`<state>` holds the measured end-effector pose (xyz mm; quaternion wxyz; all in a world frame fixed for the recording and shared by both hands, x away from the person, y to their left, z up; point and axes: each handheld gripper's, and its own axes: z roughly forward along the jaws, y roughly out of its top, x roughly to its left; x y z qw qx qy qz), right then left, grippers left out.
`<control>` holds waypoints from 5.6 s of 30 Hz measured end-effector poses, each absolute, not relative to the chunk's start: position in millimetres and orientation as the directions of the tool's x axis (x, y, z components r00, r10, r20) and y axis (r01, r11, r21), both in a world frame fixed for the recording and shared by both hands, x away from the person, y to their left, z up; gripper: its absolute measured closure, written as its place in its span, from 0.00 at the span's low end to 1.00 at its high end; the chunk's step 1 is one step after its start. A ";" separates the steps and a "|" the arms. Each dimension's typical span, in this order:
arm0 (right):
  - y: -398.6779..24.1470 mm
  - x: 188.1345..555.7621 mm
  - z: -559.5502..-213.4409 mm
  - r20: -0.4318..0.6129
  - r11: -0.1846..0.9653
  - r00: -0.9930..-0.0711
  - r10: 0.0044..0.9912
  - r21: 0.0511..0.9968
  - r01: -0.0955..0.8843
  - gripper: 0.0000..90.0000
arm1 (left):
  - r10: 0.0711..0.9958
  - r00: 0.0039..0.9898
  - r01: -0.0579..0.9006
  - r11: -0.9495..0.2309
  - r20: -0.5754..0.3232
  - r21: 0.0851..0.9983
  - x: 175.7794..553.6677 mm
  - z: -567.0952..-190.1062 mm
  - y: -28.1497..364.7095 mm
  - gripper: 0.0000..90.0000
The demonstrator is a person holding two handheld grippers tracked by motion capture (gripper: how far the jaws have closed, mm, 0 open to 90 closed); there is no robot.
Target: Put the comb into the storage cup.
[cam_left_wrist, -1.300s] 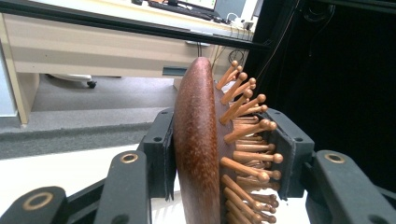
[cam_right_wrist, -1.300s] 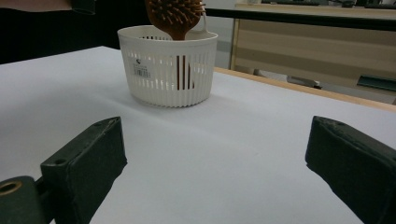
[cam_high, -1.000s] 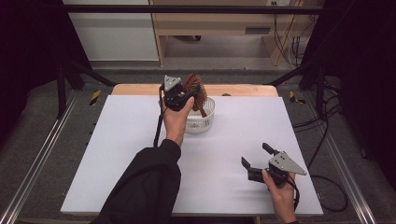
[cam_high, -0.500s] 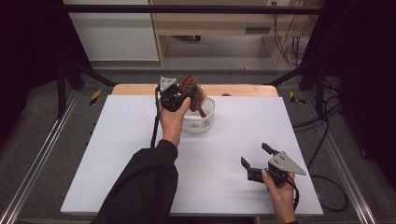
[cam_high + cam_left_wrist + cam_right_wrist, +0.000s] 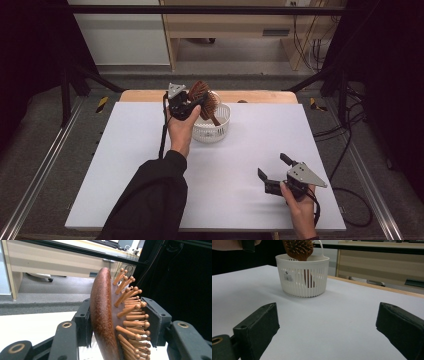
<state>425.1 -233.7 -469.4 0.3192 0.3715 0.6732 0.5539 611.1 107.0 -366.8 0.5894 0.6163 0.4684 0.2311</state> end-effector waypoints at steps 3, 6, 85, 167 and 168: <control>-233.5 425.1 -469.4 -0.018 0.110 -0.521 0.853 0.983 0.146 0.06 | 0.852 0.449 0.305 0.138 -0.270 0.942 610.8 -368.0 108.6 0.52; -233.4 425.2 -469.4 -0.018 0.110 -0.521 0.853 0.983 0.146 0.06 | 0.851 0.447 0.307 0.143 -0.275 0.941 610.8 -368.8 110.0 0.51; -234.1 426.1 -471.0 0.005 0.094 -0.526 0.851 0.982 0.161 0.05 | 0.853 0.406 0.348 0.189 -0.329 0.918 614.3 -392.0 148.8 0.47; -231.6 426.4 -470.7 0.011 0.093 -0.540 0.842 0.982 0.165 0.05 | 0.869 0.385 0.357 0.172 -0.312 0.918 621.3 -402.1 168.3 0.36; -231.5 426.3 -470.8 0.012 0.093 -0.540 0.841 0.982 0.165 0.05 | 0.865 0.388 0.358 0.176 -0.317 0.917 621.5 -401.9 168.9 0.35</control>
